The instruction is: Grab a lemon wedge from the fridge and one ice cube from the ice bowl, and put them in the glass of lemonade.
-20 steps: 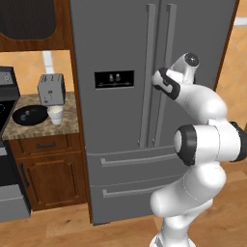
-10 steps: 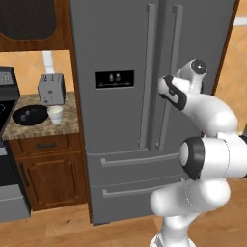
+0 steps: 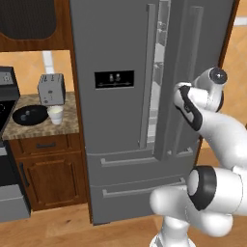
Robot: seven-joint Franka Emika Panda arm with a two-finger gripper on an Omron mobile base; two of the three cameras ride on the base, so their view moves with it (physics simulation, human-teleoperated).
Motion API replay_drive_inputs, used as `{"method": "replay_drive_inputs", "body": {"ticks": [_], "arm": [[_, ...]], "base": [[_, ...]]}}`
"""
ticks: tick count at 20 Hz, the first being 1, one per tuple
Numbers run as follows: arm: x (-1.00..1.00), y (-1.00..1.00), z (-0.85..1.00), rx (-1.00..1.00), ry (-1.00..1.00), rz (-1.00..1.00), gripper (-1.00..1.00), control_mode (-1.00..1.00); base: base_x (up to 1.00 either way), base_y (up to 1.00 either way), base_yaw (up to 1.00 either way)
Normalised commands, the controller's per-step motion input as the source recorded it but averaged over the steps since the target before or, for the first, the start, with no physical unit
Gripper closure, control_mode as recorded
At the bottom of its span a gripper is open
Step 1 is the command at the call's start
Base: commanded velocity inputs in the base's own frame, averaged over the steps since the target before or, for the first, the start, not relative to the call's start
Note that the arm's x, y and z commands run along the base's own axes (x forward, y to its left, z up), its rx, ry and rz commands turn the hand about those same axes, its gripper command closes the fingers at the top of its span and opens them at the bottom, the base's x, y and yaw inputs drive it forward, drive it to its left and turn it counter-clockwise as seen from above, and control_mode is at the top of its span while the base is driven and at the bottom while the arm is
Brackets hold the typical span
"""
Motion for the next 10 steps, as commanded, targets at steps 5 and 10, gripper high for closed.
{"method": "replay_drive_inputs", "body": {"ticks": [5,10], "arm": [[-0.69,-1.00,0.11,0.12,-0.01,-0.18,1.00,-1.00],[-0.58,-1.00,0.09,0.14,0.00,-0.21,1.00,-1.00]], "base": [[0.00,0.00,0.00],[0.00,0.00,0.00]]}}
